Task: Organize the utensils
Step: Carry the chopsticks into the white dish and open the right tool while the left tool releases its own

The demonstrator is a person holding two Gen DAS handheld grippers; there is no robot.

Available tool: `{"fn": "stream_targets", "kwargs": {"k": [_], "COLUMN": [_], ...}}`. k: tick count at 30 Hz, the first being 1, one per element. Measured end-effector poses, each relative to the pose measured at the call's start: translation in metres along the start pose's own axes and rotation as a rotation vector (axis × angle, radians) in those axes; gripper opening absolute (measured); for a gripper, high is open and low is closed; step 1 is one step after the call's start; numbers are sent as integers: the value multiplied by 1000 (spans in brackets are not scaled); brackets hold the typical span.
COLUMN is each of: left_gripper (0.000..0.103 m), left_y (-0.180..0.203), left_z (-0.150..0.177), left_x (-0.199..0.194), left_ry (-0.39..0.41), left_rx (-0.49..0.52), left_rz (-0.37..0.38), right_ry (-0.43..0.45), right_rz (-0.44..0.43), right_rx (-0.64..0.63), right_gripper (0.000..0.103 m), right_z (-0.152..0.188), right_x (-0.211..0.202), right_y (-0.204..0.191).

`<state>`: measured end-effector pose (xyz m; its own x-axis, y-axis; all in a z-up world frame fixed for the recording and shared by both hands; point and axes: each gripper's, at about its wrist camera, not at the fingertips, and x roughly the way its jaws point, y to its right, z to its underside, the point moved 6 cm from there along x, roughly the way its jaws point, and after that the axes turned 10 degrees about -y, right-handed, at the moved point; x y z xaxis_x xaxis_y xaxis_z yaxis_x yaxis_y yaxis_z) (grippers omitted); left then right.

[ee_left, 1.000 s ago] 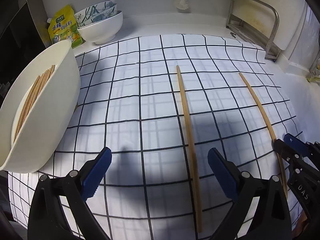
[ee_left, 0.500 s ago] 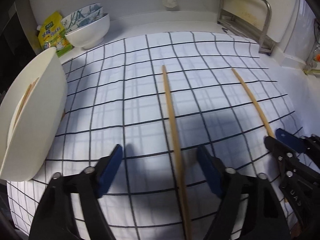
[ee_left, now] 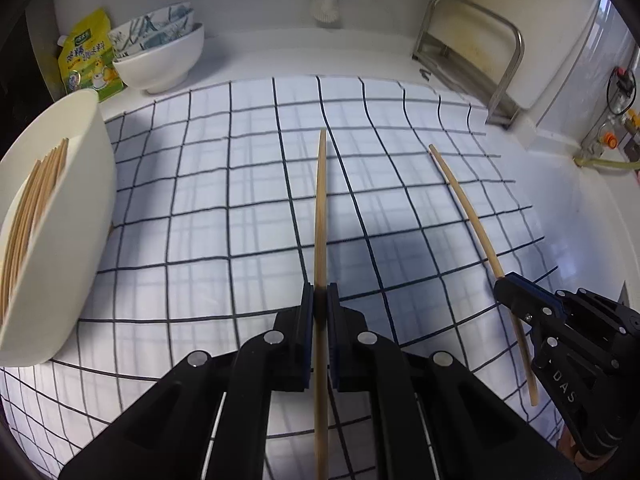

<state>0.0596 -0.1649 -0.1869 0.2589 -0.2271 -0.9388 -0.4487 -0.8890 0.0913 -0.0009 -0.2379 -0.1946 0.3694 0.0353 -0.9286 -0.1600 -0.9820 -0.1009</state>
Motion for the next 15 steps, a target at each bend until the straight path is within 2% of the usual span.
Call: {"fn": "stream_targets", "kwargs": {"k": [8, 12, 15], "left_gripper": [7, 7, 7], "left_y": [-45, -81, -122], "left_z": [-11, -12, -13], "left_x": [-60, -90, -113], "left_ry": [96, 134, 157], "left_rx": [-42, -72, -132], "left_rz": [-19, -54, -110], "right_ry": [60, 87, 99], "right_rz": [-48, -86, -137], "right_rx": [-37, -100, -150], "right_gripper": [6, 6, 6], "right_z": [-27, -49, -68], "right_x": [-36, -51, -59], "right_y": [-42, -87, -126]}}
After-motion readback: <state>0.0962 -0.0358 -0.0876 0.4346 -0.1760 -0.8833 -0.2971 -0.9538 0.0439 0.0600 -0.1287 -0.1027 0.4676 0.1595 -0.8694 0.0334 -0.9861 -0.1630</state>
